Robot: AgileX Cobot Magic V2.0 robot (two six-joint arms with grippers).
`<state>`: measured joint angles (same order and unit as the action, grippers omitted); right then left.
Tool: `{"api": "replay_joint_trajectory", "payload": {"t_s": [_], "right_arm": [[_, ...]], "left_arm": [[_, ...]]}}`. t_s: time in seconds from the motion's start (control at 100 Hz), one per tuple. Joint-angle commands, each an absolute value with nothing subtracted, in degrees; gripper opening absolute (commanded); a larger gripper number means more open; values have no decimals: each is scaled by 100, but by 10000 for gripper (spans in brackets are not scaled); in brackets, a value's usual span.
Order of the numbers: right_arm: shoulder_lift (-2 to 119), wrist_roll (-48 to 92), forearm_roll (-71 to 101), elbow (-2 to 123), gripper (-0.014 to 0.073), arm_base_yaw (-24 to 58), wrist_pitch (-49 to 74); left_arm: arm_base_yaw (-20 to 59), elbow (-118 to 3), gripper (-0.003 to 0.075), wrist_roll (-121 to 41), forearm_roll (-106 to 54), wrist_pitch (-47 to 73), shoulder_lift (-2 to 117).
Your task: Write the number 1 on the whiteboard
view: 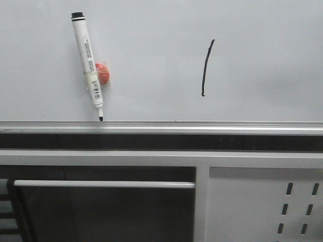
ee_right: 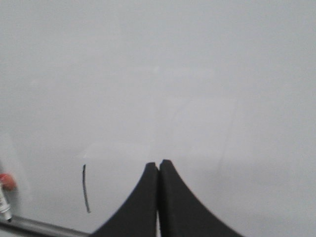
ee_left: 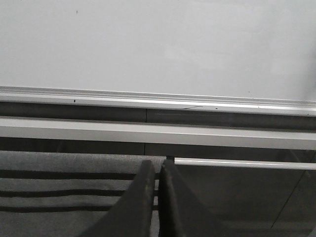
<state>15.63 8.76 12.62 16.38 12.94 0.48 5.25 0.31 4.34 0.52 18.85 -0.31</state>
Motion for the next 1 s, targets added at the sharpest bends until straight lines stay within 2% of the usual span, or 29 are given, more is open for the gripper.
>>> {"api": "replay_joint_trajectory", "payload": {"t_s": [0.0, 0.11, 0.27, 0.54, 0.66, 0.99], "right_arm": [[1067, -177, -344, 1684, -76, 984, -182], [442, -797, -1221, 1436, -76, 655, -56], [-173, -944, -1263, 839, -76, 218, 172], [-161, -944, -857, -253, -76, -178, 278], [-161, -933, -844, -233, -76, -352, 1105], [-161, -846, -947, -233, -76, -560, 1806]], "left_arm": [[511, 157, -18, 483, 0, 1546, -193], [511, 157, -18, 483, 0, 1546, -193], [511, 157, -18, 483, 0, 1546, -193], [511, 157, -18, 483, 0, 1546, -193], [511, 157, -18, 483, 0, 1546, -193], [511, 157, -18, 483, 0, 1546, -193]]}}
